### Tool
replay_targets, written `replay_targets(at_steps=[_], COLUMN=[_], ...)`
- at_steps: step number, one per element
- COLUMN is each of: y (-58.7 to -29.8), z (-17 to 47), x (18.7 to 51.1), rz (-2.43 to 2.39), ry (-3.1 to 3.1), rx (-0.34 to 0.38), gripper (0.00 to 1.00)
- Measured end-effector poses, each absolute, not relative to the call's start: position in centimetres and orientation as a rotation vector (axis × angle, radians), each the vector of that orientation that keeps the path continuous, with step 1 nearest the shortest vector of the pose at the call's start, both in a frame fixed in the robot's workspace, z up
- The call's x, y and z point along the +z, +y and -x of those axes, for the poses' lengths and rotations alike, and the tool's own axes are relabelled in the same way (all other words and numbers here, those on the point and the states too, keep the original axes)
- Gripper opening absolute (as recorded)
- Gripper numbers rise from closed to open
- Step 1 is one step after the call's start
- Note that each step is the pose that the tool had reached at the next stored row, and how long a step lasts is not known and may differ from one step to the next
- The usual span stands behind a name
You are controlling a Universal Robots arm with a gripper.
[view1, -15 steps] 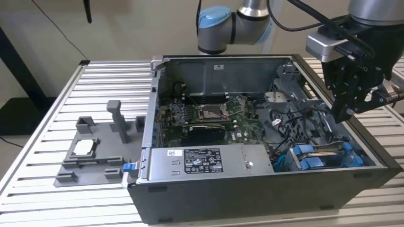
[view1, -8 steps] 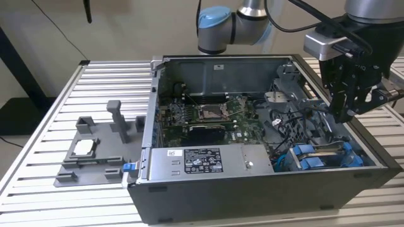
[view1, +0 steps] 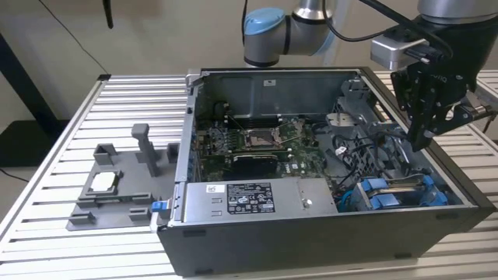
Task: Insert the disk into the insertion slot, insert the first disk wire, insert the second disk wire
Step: 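Insert the first disk wire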
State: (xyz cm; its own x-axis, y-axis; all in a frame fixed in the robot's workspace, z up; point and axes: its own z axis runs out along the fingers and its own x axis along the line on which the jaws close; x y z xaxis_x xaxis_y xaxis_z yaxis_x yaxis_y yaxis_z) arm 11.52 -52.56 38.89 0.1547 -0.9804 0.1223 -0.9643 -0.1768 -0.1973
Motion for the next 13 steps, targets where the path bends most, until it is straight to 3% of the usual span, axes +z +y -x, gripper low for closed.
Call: replay_targets(at_steps=[13], y=[-55.3], z=[-11.6], x=[38.5], rz=[2.327], ry=[1.972], rx=[-0.336], gripper=[0.19])
